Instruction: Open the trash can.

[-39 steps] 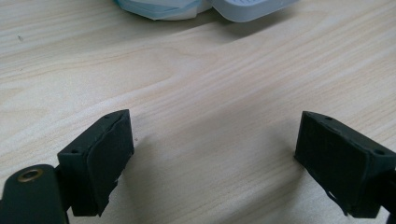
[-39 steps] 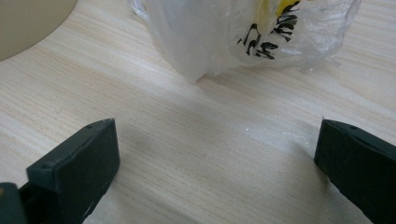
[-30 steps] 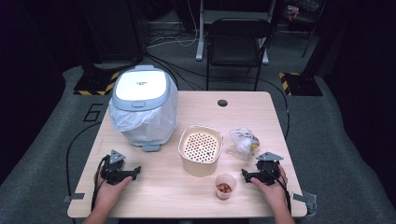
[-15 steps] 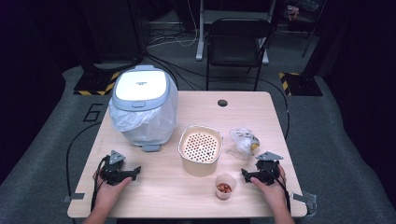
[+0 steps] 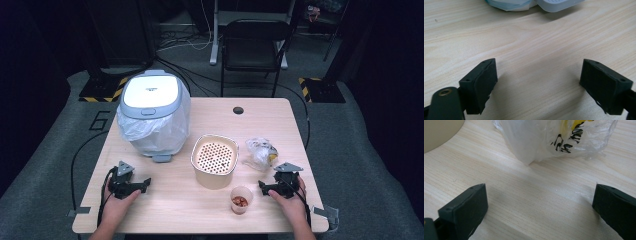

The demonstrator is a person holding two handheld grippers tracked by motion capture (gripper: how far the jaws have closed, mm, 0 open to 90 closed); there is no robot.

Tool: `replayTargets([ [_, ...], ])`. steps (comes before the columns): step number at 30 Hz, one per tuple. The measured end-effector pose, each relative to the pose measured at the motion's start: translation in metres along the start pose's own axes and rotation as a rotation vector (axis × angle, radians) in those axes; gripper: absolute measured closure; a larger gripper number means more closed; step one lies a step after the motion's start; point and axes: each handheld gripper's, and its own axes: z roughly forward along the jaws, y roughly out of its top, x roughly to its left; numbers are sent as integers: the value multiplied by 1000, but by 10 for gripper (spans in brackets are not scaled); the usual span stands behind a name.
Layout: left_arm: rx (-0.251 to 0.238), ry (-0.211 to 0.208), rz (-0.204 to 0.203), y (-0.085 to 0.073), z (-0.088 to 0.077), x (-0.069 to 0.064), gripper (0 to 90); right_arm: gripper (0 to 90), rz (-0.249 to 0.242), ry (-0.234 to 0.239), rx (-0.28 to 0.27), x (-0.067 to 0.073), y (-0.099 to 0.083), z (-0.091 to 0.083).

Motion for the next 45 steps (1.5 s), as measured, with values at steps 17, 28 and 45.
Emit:
replayTargets([
  [17, -31, -51, -66, 5, -8, -1, 544, 0, 0, 0, 0, 0, 0, 0],
  [28, -50, -40, -69, 25, -13, -15, 673, 0, 0, 0, 0, 0, 0, 0],
  [45, -83, -26, -76, 54, 4, -28, 900, 0, 1, 0, 0, 0, 0, 0],
])
